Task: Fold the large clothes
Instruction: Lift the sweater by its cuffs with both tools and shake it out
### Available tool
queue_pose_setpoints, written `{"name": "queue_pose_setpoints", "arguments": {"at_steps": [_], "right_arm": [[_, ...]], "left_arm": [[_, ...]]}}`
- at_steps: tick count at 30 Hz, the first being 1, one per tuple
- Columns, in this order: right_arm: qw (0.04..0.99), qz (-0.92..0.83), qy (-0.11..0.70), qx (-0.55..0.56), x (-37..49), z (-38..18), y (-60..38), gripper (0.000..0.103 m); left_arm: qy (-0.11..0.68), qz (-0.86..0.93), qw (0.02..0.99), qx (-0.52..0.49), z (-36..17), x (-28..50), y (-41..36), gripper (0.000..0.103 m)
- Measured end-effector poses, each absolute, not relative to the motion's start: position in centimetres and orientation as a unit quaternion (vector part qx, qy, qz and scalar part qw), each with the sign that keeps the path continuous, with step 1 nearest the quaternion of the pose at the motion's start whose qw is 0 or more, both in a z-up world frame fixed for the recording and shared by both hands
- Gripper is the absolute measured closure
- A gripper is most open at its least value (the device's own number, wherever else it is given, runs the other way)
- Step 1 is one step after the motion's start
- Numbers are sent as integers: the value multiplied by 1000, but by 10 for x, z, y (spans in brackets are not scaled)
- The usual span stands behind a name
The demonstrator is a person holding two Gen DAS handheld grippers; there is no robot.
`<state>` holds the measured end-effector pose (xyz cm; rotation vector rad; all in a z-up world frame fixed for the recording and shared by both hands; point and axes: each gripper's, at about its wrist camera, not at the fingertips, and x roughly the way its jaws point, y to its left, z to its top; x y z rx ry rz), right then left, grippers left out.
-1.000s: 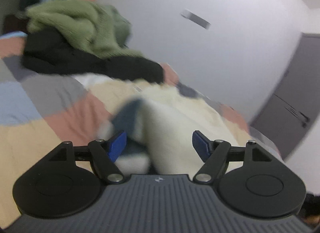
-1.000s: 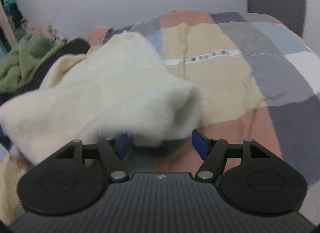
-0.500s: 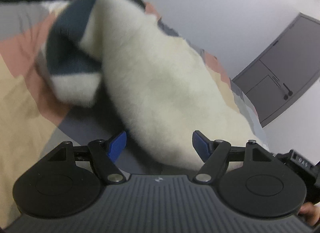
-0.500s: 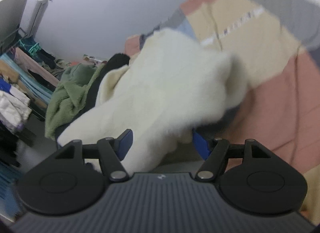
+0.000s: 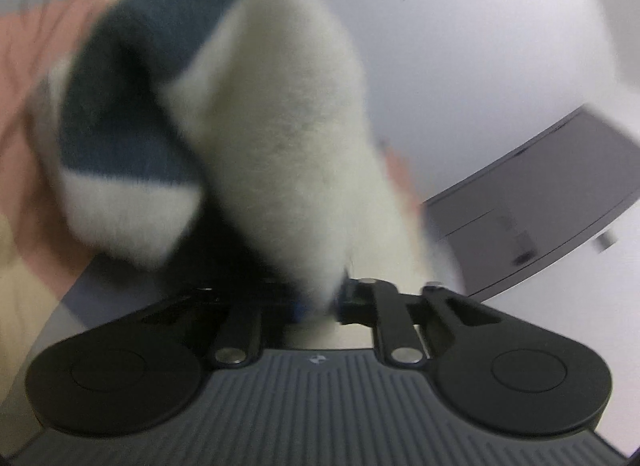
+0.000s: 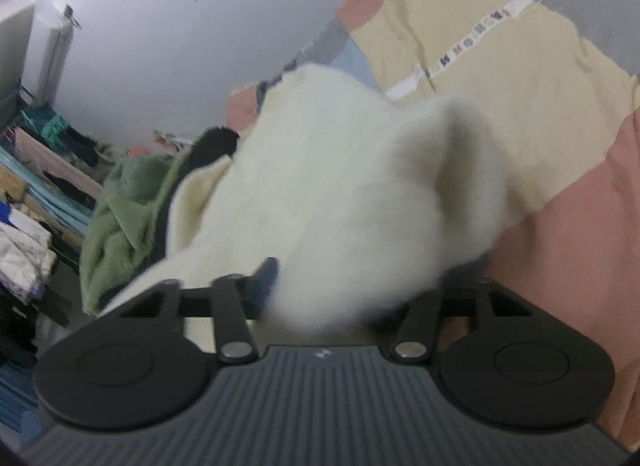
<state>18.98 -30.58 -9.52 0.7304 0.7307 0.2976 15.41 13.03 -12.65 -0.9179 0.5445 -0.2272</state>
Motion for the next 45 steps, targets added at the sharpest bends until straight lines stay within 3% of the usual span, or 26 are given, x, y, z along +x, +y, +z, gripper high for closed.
{"name": "queue_pose_setpoints", "arguments": {"at_steps": [1, 2, 7, 14, 20, 29, 36, 40, 45], "right_arm": [[858, 148, 337, 359, 185, -92, -312, 72], [856, 162, 323, 371, 179, -87, -316, 76], [868, 228, 246, 367, 143, -52, -325, 81], [889, 250, 187, 334, 101, -7, -325, 86], [909, 274, 127, 287, 77, 68, -320, 87], [921, 308, 34, 237, 74, 230, -312, 87], [923, 323, -12, 210, 88, 327, -311, 86], [945, 287, 3, 160, 123, 346, -297, 86], [957, 244, 85, 130, 218, 299, -275, 86]], "left_arm": [[233, -126, 855, -446, -119, 150, 136, 90], [205, -145, 855, -454, -110, 144, 141, 91], [105, -209, 861, -452, -77, 112, 156, 91], [75, -213, 876, -425, -41, 96, 162, 91], [22, -227, 880, -416, 44, 75, 162, 91], [-33, -225, 919, -324, 223, 62, 155, 91], [-49, -223, 929, -292, 327, 67, 148, 91], [-17, -197, 942, -272, 344, 103, 143, 90], [57, -153, 946, -281, 287, 200, 143, 90]]}}
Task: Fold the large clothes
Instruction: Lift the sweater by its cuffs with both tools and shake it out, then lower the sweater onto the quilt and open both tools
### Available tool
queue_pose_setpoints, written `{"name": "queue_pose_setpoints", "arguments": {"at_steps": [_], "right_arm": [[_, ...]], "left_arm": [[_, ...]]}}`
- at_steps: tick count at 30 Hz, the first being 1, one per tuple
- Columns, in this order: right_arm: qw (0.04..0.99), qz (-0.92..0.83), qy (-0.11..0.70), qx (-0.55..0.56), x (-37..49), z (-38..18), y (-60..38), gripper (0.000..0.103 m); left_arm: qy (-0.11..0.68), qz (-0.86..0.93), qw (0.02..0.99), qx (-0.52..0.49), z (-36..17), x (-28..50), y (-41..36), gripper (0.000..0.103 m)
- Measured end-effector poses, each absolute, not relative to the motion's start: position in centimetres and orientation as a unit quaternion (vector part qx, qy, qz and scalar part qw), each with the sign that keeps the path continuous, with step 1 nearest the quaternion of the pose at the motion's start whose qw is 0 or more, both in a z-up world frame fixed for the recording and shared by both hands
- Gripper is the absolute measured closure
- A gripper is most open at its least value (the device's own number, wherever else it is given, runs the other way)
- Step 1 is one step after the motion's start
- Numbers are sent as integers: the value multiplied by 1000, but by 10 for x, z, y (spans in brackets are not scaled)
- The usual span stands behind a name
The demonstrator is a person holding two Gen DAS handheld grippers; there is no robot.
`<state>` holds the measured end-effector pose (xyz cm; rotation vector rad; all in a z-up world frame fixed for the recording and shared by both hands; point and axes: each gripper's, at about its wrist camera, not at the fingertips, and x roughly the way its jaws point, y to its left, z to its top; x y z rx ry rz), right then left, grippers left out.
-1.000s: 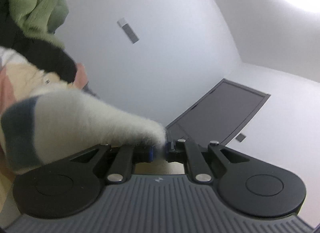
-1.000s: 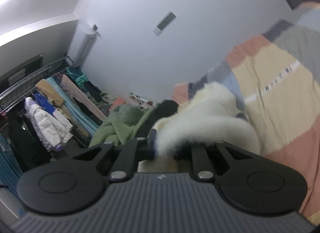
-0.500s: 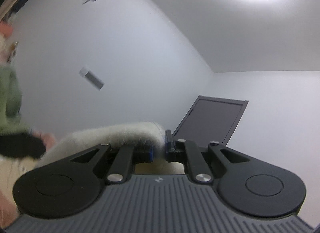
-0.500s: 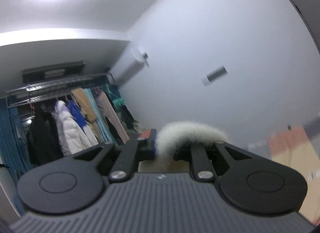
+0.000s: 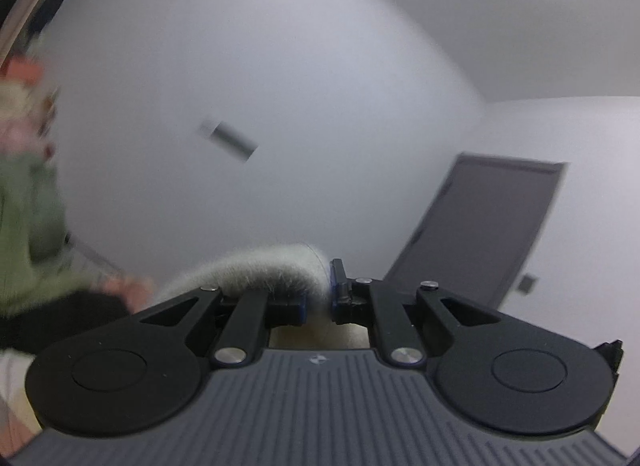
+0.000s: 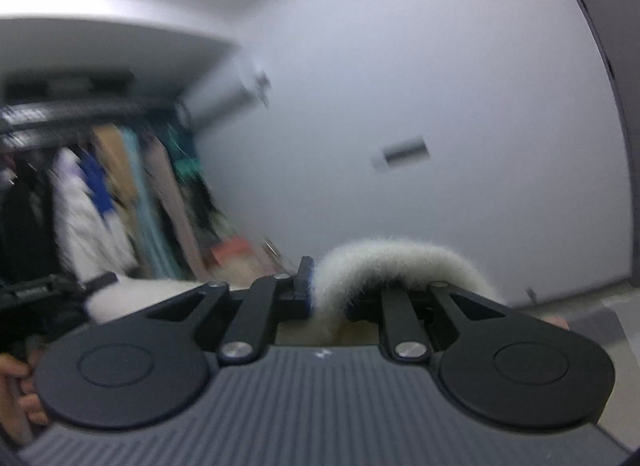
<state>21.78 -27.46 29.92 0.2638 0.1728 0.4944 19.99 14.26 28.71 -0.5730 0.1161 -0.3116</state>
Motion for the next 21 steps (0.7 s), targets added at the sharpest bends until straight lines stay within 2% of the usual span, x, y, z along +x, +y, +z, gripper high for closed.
{"name": "queue_pose_setpoints", "arguments": {"at_steps": [5, 13, 16, 21], "right_arm": [[951, 225, 145, 155, 317, 216, -265, 86], [946, 180, 228, 143, 476, 58, -235, 86], [939, 168, 265, 144, 522, 3, -228, 86], [926, 153, 314, 140, 560, -60, -214, 86]], "left_arm": [[104, -128, 944, -287, 194, 309, 149, 90], [222, -87, 939, -247, 24, 478, 156, 90], [255, -82, 932, -242, -36, 510, 159, 90], [295, -71, 924, -234, -90, 549, 158, 90]]}}
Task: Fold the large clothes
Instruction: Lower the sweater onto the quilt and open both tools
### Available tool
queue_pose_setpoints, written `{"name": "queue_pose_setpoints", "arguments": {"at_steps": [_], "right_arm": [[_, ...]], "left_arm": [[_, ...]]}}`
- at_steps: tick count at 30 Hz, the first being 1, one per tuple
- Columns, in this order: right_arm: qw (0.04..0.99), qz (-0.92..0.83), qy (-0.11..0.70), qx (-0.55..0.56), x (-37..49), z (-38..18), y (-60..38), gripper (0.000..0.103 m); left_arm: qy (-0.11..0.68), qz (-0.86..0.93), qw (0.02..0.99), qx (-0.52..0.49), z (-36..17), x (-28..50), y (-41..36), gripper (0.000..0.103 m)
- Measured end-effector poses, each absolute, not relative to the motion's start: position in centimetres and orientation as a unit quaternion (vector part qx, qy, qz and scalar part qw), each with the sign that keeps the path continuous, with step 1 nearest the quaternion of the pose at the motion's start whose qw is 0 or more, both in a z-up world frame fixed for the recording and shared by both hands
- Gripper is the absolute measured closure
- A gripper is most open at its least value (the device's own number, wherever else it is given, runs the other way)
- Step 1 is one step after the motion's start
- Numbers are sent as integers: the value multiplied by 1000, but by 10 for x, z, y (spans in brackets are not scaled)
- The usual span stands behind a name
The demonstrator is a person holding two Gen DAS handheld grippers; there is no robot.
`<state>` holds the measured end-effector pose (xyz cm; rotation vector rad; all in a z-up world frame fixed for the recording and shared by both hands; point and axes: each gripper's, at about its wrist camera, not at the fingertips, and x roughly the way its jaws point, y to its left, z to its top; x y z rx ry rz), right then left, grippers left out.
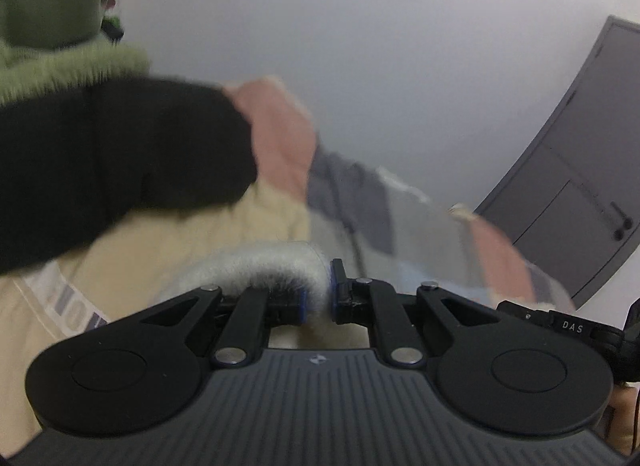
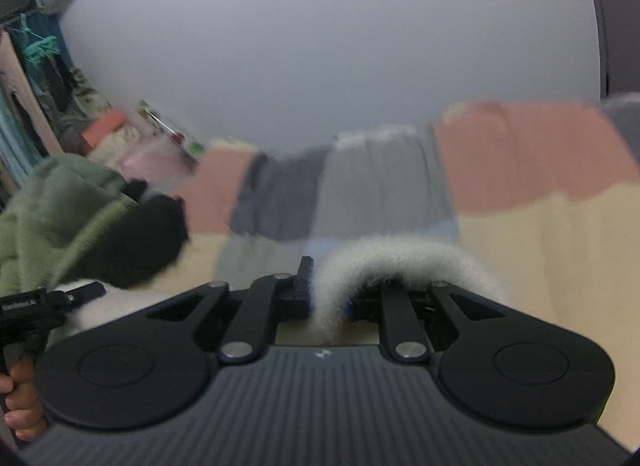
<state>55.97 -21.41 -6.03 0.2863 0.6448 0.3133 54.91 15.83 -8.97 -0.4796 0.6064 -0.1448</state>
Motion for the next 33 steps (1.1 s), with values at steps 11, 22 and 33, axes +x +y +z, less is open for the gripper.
{"name": "queue_pose_setpoints", "arguments": {"at_steps": [11, 22, 33], "right_arm": [[919, 134, 342, 144, 576, -101, -221, 85], [914, 174, 330, 158, 532, -64, -224, 44], [931, 175, 289, 138, 370, 6, -241, 44]], "left_arm": [[323, -55, 916, -233, -113, 562, 155, 89], [310, -35, 924, -222, -62, 506, 139, 51], [267, -29, 944, -191, 35, 344, 104, 51]]}}
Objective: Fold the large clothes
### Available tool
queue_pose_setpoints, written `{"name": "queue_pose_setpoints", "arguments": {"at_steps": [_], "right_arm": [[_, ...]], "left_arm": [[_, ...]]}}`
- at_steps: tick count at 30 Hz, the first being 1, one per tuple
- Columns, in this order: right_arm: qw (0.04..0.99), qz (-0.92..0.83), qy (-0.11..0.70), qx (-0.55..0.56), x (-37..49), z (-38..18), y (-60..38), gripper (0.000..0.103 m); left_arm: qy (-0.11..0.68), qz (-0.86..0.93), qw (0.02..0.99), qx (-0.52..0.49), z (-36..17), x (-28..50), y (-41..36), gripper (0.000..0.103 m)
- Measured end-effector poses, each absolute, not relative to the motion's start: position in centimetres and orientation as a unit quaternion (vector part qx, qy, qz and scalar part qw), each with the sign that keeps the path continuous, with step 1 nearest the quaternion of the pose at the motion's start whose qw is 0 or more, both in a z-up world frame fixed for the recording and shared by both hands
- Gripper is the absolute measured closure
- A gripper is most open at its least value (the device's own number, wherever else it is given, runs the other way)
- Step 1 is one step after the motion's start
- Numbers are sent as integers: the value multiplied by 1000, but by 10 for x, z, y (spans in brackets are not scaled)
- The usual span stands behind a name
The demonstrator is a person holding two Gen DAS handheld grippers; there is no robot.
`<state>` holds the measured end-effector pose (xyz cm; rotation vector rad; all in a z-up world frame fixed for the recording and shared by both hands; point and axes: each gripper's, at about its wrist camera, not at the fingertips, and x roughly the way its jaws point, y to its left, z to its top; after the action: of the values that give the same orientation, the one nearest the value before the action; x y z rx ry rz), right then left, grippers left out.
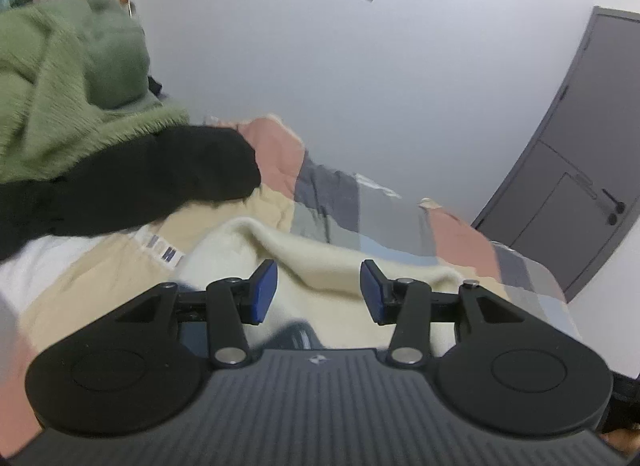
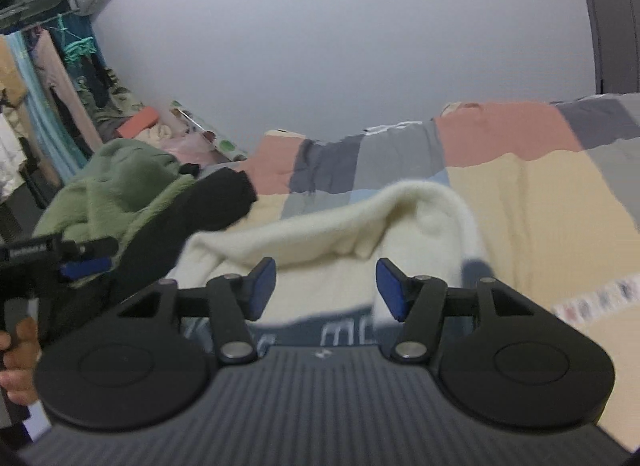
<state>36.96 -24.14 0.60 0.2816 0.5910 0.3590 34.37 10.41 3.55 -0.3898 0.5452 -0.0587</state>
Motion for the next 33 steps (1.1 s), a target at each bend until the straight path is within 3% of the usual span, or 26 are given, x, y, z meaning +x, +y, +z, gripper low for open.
{"name": "queue_pose_setpoints", "arguments": {"at_steps": [7, 15, 18, 20, 21, 31, 33], "right_arm": [[943, 143, 278, 115, 263, 33, -261, 44], [947, 101, 290, 98, 181, 20, -280, 43], [942, 79, 309, 104, 165, 10, -286, 36], [941, 71, 310, 117, 159, 6, -293, 21], [942, 68, 307, 119, 156, 4, -296, 20], [906, 45, 395, 147, 186, -60, -299, 20], [902, 29, 411, 125, 193, -73, -291, 25]], "left_arm": [[246, -14, 949, -195, 63, 217, 93, 49], [252, 16, 950, -183, 29, 121, 97, 42], [264, 39, 948, -172, 6, 111, 100, 39], [276, 45, 944, -175, -12, 111, 104, 35], [286, 51, 940, -176, -22, 112, 107, 33], [358, 78, 919, -146, -98, 135, 122, 31], [362, 92, 920, -119, -106, 142, 117, 31]]}}
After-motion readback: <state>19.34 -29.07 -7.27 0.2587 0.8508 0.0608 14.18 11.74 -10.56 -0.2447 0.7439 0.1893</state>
